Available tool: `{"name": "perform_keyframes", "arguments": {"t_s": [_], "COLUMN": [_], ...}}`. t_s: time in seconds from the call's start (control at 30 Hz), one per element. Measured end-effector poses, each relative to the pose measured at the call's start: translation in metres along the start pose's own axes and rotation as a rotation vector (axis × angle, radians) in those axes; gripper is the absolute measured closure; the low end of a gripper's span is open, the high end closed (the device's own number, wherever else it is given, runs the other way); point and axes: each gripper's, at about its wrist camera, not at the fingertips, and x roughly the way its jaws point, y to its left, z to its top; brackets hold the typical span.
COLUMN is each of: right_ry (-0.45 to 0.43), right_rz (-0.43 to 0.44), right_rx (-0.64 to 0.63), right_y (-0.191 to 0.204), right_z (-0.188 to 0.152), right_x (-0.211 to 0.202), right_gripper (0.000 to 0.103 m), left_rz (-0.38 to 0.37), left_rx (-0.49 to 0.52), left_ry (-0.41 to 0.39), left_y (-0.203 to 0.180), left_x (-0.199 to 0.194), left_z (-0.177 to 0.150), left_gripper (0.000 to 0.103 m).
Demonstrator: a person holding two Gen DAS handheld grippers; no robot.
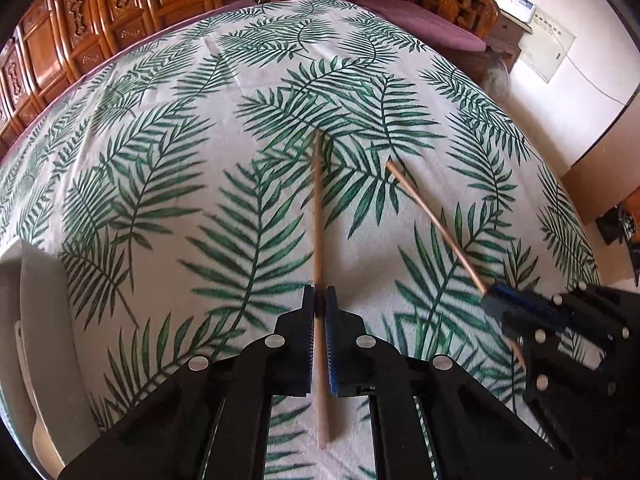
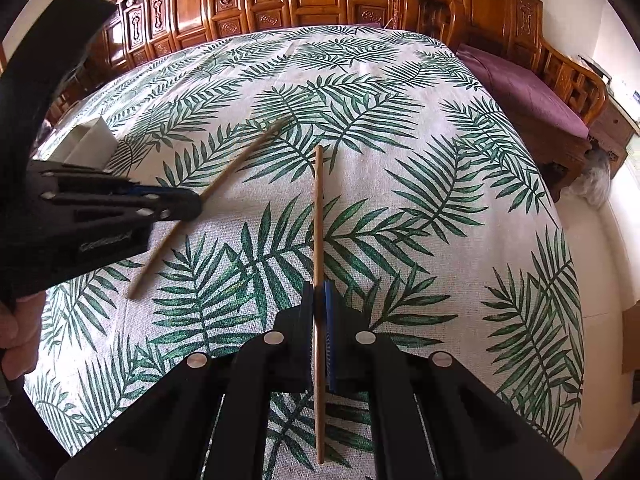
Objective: Organize utensils
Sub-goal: 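Close the right tool on a wooden chopstick while the left tool grasps another chopstick, then carry both wooden chopsticks over the grey tray with both tools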
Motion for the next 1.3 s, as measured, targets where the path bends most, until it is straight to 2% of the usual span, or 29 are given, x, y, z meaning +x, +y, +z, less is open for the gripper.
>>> {"name": "perform_keyframes", "arguments": {"t_s": [0.27, 0.5, 0.9, 1.3], "right_ry": [0.006, -0.022, -0.073, -0.112], "right_rz": [-0.017, -0.029, -0.027, 0.013], "right_rx": [0.031, 0.035, 0.000, -0.069], "right_y": [-0.001, 0.007, 0.050, 0.113], "right_z": [0.001, 0.009, 0.026, 0.044], "right_x": [-0.002, -0.024, -0.063, -0.082], "right_gripper": [0.097, 0.097, 0.097, 0.097], "left_rz": [-0.023, -0.052, -0.070, -0.047], "left_rx": [0.005, -0.013, -0.033, -0.076], "left_ry": [-0.030, -0.084, -0.192, -0.238], "left_y": [0.016, 0.030, 0.059, 0.112], "left_x": [-0.030, -0.063, -0.124, -0.157], "left_z": [-0.024, -0.030, -0.045, -0.070], "left_gripper": [0.099, 0.099, 0.099, 0.099]}}
